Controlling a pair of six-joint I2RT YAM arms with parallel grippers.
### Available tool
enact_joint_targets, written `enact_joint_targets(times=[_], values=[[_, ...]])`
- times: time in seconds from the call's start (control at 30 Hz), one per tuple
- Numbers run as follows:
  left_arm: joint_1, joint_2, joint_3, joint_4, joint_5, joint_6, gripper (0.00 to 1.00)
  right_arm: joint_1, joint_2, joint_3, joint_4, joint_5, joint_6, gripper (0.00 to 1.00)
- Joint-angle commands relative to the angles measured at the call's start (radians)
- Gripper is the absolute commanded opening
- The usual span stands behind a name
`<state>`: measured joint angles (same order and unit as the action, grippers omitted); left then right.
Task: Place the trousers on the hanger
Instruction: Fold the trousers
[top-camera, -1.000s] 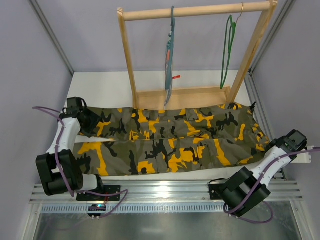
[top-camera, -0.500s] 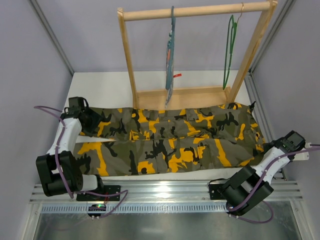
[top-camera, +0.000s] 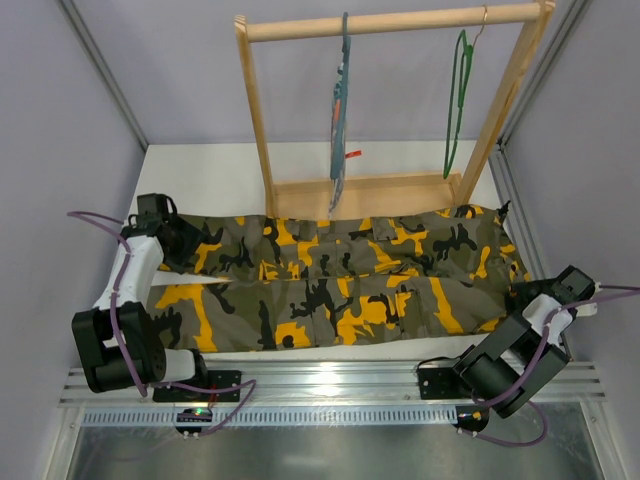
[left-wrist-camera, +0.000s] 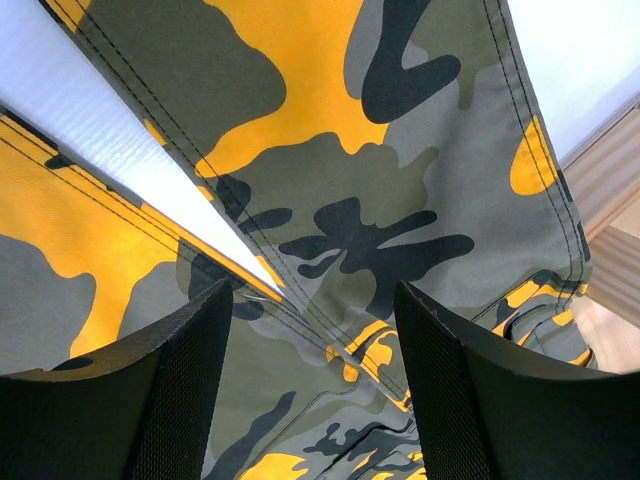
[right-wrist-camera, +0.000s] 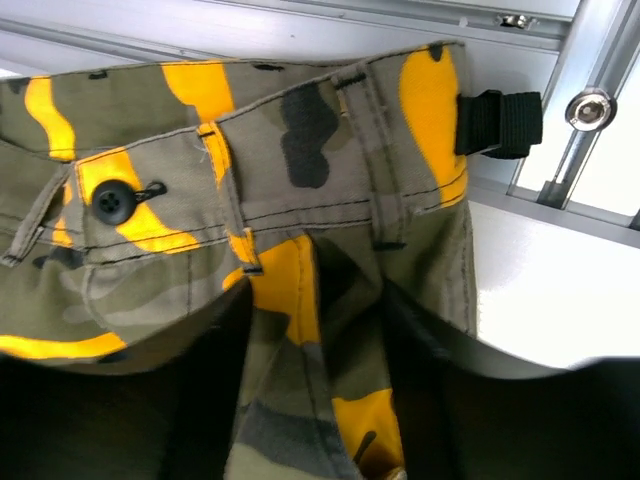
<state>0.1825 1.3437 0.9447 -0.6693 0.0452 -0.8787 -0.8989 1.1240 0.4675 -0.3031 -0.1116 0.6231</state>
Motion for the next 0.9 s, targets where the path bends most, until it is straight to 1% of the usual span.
enact_joint_targets(times=[0.0,0.03,0.13,0.17,0.2,0.23,0.3,0.33,0.4,0.47,0.53,0.57,0.7,0.87], values=[[-0.006,-0.021,0.032,0.019,-0.005,0.012,0.67,0.003,-0.049,0.069,-0.026,0.013,-0.016,0.59],[-0.006,-0.024,0.032,0.017,-0.004,0.012,0.66,0.005,-0.090,0.083,-0.049,0.030,-0.014,0.61],[-0.005,-0.031,0.031,0.014,-0.004,0.018,0.66,0.002,-0.144,0.128,-0.120,0.091,-0.014,0.63],[-0.005,-0.032,0.032,0.011,-0.004,0.021,0.67,0.002,-0.150,0.138,-0.132,0.107,-0.020,0.64],[-0.006,-0.035,0.034,0.010,-0.004,0.026,0.67,-0.001,-0.154,0.138,-0.140,0.157,-0.026,0.63],[-0.006,-0.035,0.037,0.007,-0.007,0.029,0.67,-0.018,-0.155,0.138,-0.145,0.161,-0.032,0.63],[-0.005,-0.034,0.051,-0.006,-0.013,0.034,0.67,-0.047,-0.144,0.126,-0.148,0.136,-0.045,0.63],[-0.006,-0.032,0.054,-0.009,-0.016,0.037,0.67,-0.093,-0.139,0.117,-0.142,0.125,-0.045,0.61],[-0.006,-0.034,0.068,-0.010,-0.015,0.037,0.67,-0.133,-0.128,0.097,-0.131,0.075,-0.051,0.60],[-0.006,-0.031,0.075,-0.015,-0.013,0.035,0.67,-0.158,-0.122,0.100,-0.137,0.096,-0.053,0.58],[-0.006,-0.028,0.082,-0.016,-0.015,0.034,0.67,-0.172,-0.110,0.094,-0.126,0.089,-0.048,0.56],[-0.006,-0.026,0.085,-0.013,-0.015,0.030,0.67,-0.175,-0.106,0.089,-0.120,0.084,-0.051,0.54],[-0.006,-0.017,0.089,-0.012,-0.014,0.029,0.67,-0.175,-0.069,0.077,-0.097,0.085,-0.043,0.52],[-0.006,-0.012,0.088,-0.013,-0.021,0.030,0.67,-0.175,-0.020,0.060,-0.070,0.092,-0.023,0.52]])
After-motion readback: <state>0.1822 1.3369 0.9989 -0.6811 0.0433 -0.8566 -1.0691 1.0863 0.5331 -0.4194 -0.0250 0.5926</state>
